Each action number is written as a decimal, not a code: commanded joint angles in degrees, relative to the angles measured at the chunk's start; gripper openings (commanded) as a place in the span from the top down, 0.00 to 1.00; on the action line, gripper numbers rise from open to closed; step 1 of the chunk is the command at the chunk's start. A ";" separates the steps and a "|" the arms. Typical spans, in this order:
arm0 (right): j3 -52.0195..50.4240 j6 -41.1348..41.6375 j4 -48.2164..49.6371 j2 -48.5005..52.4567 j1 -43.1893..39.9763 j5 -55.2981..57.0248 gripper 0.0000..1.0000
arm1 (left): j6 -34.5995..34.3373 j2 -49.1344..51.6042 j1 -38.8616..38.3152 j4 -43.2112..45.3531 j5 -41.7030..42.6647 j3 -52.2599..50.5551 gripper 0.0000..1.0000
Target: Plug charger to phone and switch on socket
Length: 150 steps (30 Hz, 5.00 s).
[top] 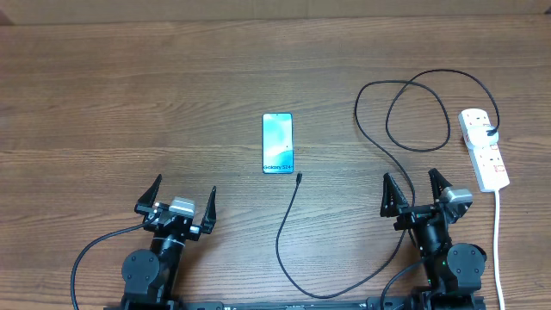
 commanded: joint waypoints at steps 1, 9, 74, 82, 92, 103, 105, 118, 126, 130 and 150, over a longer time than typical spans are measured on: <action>-0.57 -0.09 0.15 -0.61 0.39 0.28 0.00 | -0.57 0.22 0.24 -0.13 -0.39 -0.24 0.00; -0.57 -0.09 0.15 -0.61 0.39 0.31 0.00 | -0.57 0.22 0.24 -0.15 -0.39 -0.24 0.00; -0.57 -0.09 0.15 -0.61 0.39 0.31 0.00 | -0.04 0.22 0.24 0.87 -0.42 -0.24 0.00; -0.57 -0.09 0.15 -0.61 0.39 0.31 0.00 | 0.02 0.22 0.24 2.71 5.77 0.48 0.00; -0.57 -0.09 0.15 -0.61 0.39 0.31 0.00 | -2.25 0.22 0.26 0.79 5.70 6.45 0.00; -0.57 -0.09 0.15 -0.61 0.39 0.31 0.00 | -5.38 0.24 0.24 -8.83 5.70 22.43 0.00; -0.57 -0.09 0.15 -0.61 0.39 0.31 0.00 | -6.49 0.63 0.24 -10.60 5.75 25.66 0.00; -0.57 -0.09 0.15 -0.61 0.39 0.31 0.00 | -11.28 23.08 0.24 -31.21 13.70 59.30 0.00; -0.57 -0.09 0.15 -0.61 0.39 0.31 0.00 | -11.28 49.96 0.24 -52.76 14.71 89.72 0.00; -0.57 -0.09 0.15 -0.61 0.39 0.28 0.00 | -11.26 64.50 0.24 -66.27 14.71 106.53 0.00; -0.57 -0.09 0.15 -0.61 0.39 0.31 0.00 | -17.92 102.62 0.24 -86.18 27.30 122.92 0.00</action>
